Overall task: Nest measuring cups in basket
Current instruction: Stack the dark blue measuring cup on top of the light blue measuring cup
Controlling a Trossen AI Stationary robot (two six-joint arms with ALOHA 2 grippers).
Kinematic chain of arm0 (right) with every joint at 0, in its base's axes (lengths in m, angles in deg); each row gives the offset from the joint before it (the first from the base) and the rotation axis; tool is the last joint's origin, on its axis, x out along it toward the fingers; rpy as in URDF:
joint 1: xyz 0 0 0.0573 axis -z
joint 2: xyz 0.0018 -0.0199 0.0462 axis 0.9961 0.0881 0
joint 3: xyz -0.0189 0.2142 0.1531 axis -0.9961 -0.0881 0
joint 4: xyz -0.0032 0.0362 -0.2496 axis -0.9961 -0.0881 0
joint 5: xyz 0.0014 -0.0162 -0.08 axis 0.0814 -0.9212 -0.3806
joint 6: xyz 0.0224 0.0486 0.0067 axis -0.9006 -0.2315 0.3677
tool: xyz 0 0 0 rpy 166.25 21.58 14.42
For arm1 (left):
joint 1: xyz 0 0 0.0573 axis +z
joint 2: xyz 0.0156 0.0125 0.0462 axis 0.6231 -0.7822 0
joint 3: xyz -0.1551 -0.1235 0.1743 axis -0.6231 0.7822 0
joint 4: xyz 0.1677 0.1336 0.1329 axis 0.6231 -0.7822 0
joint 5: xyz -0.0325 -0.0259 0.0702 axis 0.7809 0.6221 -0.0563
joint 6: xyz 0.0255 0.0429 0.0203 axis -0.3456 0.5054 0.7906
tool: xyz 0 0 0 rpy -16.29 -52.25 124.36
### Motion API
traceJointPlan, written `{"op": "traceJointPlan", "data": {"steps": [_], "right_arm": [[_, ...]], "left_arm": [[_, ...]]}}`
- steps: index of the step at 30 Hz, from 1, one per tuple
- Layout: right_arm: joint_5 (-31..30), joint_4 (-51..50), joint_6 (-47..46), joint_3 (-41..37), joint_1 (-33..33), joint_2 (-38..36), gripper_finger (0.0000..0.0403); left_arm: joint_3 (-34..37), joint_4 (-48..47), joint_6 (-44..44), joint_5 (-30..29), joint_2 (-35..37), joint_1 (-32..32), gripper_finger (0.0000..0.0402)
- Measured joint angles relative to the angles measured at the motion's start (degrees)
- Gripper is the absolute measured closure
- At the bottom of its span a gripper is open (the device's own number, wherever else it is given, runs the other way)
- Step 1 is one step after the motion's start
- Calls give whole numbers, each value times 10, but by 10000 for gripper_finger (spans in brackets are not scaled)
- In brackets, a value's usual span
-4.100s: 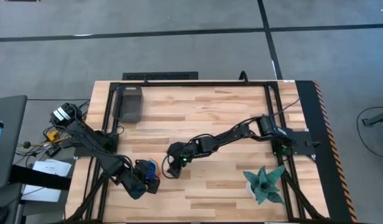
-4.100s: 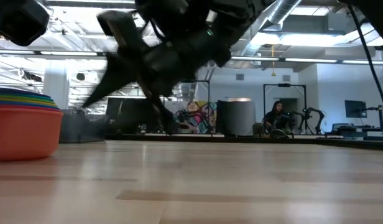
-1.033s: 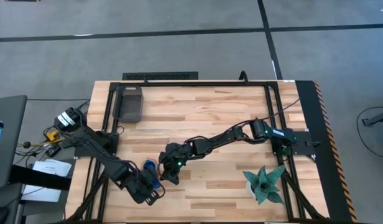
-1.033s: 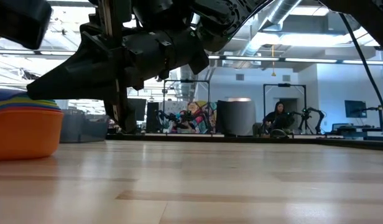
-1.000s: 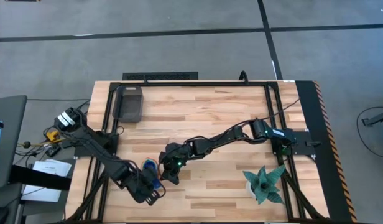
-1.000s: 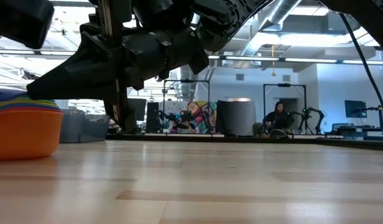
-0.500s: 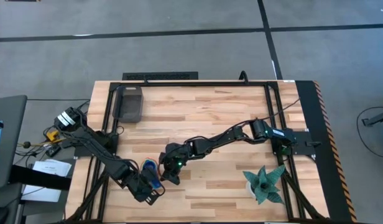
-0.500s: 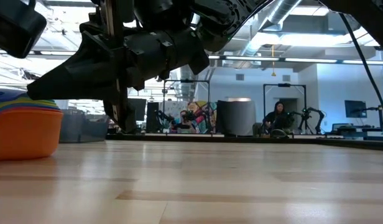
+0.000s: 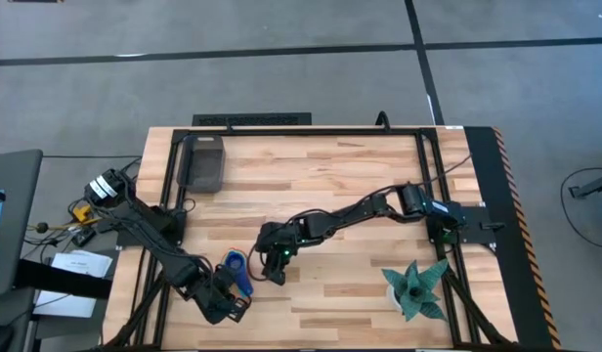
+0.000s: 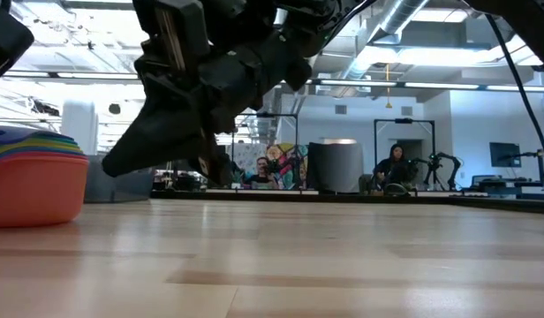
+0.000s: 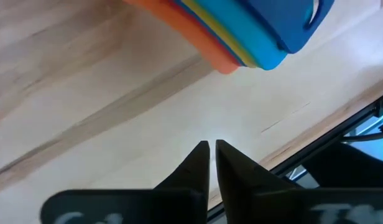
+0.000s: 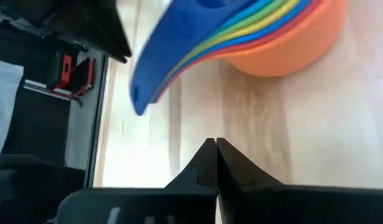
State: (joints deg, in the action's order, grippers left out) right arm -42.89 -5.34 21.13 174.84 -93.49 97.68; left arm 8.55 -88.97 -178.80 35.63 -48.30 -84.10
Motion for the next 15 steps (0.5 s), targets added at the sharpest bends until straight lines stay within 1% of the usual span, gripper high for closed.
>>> {"op": "traceJointPlan", "data": {"steps": [3, 9, 15], "right_arm": [[-6, 12, 0, 0, -4, 1, 390], [-18, 56, 27, 0, -7, 3, 394], [-30, 115, 32, 0, -9, 3, 394]], "left_arm": [[0, -1, -3, -6, 0, 0, 370], [0, -14, 18, -77, 0, 6, 342], [0, -23, 41, -73, 0, 23, 337]]}}
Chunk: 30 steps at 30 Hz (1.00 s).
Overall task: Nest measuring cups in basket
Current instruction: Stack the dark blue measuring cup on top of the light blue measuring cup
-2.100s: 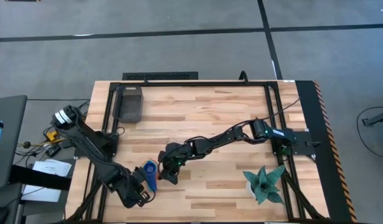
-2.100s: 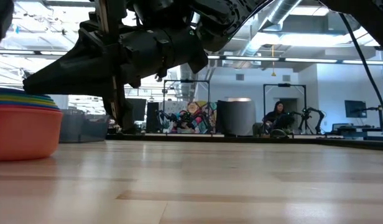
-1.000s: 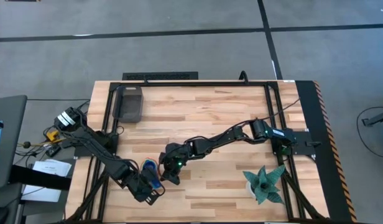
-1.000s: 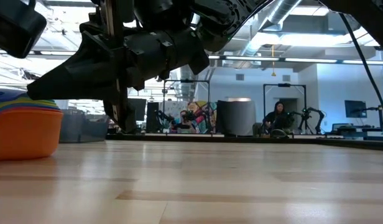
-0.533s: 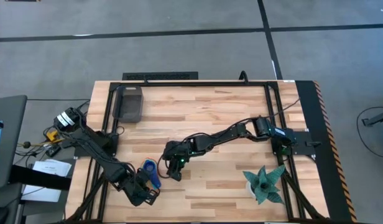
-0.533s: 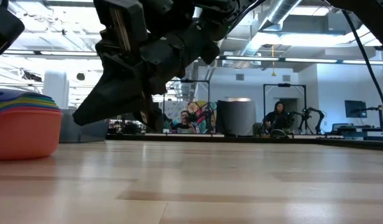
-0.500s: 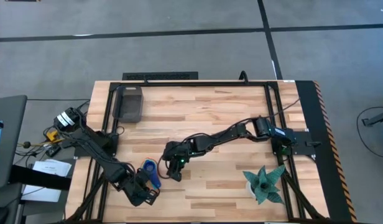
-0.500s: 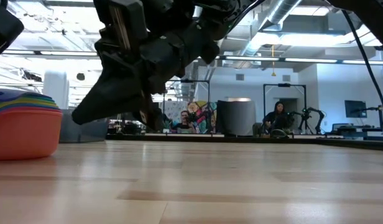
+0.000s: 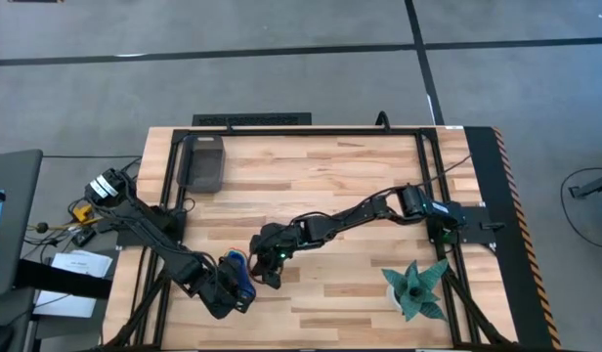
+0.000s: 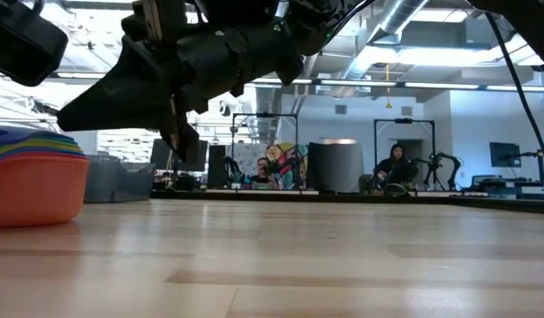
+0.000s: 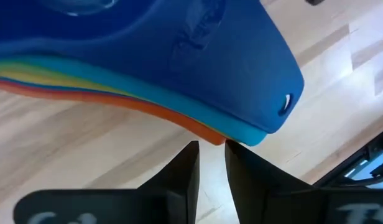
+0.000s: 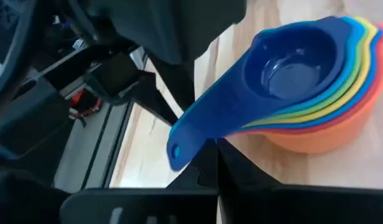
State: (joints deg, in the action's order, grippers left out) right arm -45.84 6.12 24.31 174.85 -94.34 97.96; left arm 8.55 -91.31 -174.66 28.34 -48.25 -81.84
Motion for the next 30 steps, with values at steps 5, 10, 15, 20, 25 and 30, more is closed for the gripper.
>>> {"op": "traceJointPlan", "data": {"steps": [5, 10, 15, 20, 25, 30], "right_arm": [[-13, 10, -3, 2, 0, 10, 396], [-6, -11, -22, -1, -2, 24, 396], [4, -12, -28, 6, -4, 36, 396], [22, -10, -24, 28, -8, 48, 396], [28, -6, -17, 38, -11, 47, 396], [32, -9, -7, 44, -11, 47, 396]], "left_arm": [[0, -2, 21, 9, 0, 8, 336], [0, 3, 49, 16, 0, 15, 336], [0, 12, 76, 15, 0, 20, 342], [0, 18, 97, 18, 0, 28, 345], [0, 33, 113, 24, 0, 32, 345], [0, 33, 111, 43, 0, 33, 345]]}}
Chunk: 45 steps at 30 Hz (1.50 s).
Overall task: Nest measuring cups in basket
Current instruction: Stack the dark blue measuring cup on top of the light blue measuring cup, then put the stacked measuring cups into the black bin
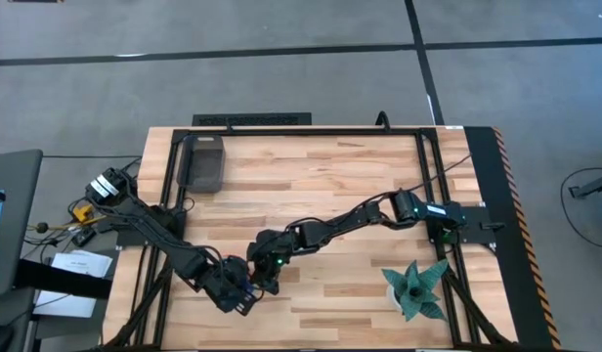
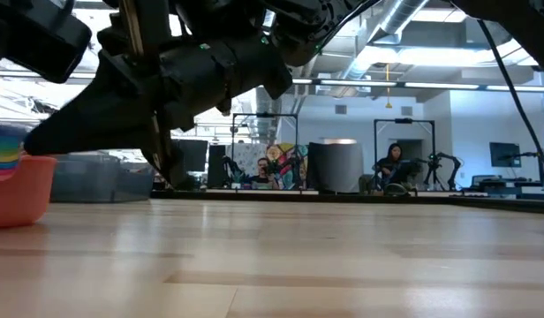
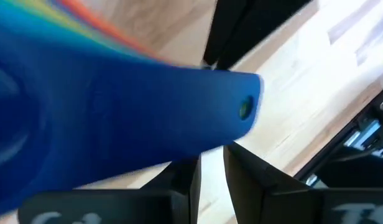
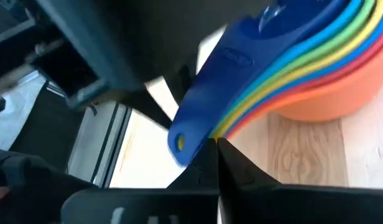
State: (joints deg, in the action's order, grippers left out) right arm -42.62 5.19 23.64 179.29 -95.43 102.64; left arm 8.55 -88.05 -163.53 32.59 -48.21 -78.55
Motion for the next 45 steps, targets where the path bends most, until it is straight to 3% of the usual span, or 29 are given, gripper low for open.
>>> {"op": "traceJointPlan", "data": {"steps": [14, 19, 24, 29, 35, 40, 43, 45], "right_arm": [[-2, -49, 0, 0, 15, 0, 389], [-1, -61, 0, 0, 32, -5, 360], [10, -95, -1, -1, 49, -17, 335], [22, -136, 24, -2, 64, -40, 316], [-7, -201, 26, 1, 85, -67, 301], [-60, -278, 45, 1, 99, -101, 300], [-81, -319, 61, 0, 102, -124, 300], [-106, -355, 76, 0, 105, -142, 300]], "left_arm": [[-14, -4, -47, 62, 0, -7, 345], [-35, -5, -72, 34, 0, -35, 345], [-35, -26, -177, -59, 0, -90, 336], [-35, -22, -258, -146, 0, -143, 289], [-35, 11, -262, -152, 0, -137, 205], [-35, 35, -266, -100, 0, -107, 146], [-35, 42, -280, -45, 0, -80, 127], [-40, 38, -282, -40, 0, -64, 122]]}}
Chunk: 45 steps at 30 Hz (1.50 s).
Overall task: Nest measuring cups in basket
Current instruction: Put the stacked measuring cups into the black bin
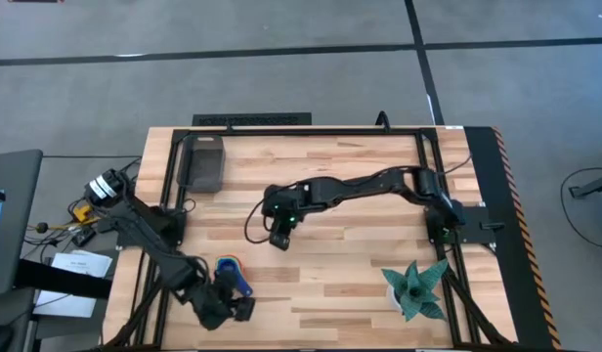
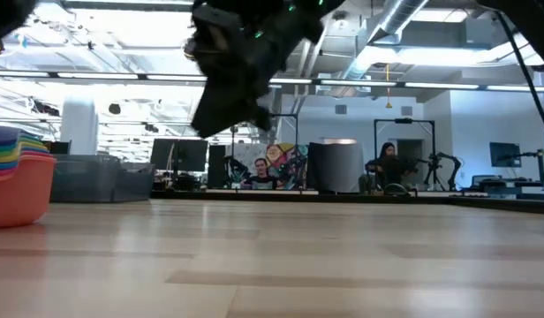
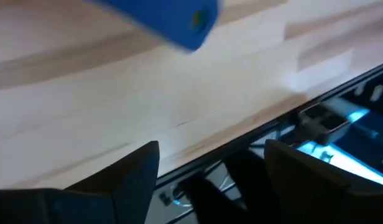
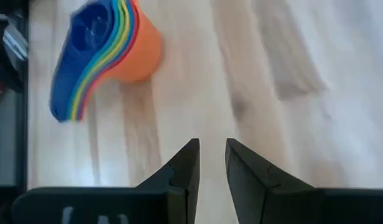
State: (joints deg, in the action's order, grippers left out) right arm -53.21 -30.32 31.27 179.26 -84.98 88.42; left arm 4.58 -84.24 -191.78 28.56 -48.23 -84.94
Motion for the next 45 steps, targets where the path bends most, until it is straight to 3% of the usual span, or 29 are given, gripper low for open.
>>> {"op": "traceJointPlan", "data": {"steps": [7, 11, 18, 33, 45], "right_arm": [[-59, -60, 45, 1, 27, -54, 300], [-62, -84, 63, 0, 46, -75, 300], [-61, -104, 96, 0, 71, -86, 300], [-57, -138, 138, 0, 105, -86, 300], [-41, -140, 170, 0, 125, -86, 300]], "left_arm": [[-44, -103, 0, -3, 0, 55, 121], [-91, -213, -3, 11, 0, 78, 126], [-147, -323, -14, 52, 1, 102, 138], [-179, -334, -55, 156, -33, 121, 158], [-179, -340, -89, 190, -62, 148, 82]]}}
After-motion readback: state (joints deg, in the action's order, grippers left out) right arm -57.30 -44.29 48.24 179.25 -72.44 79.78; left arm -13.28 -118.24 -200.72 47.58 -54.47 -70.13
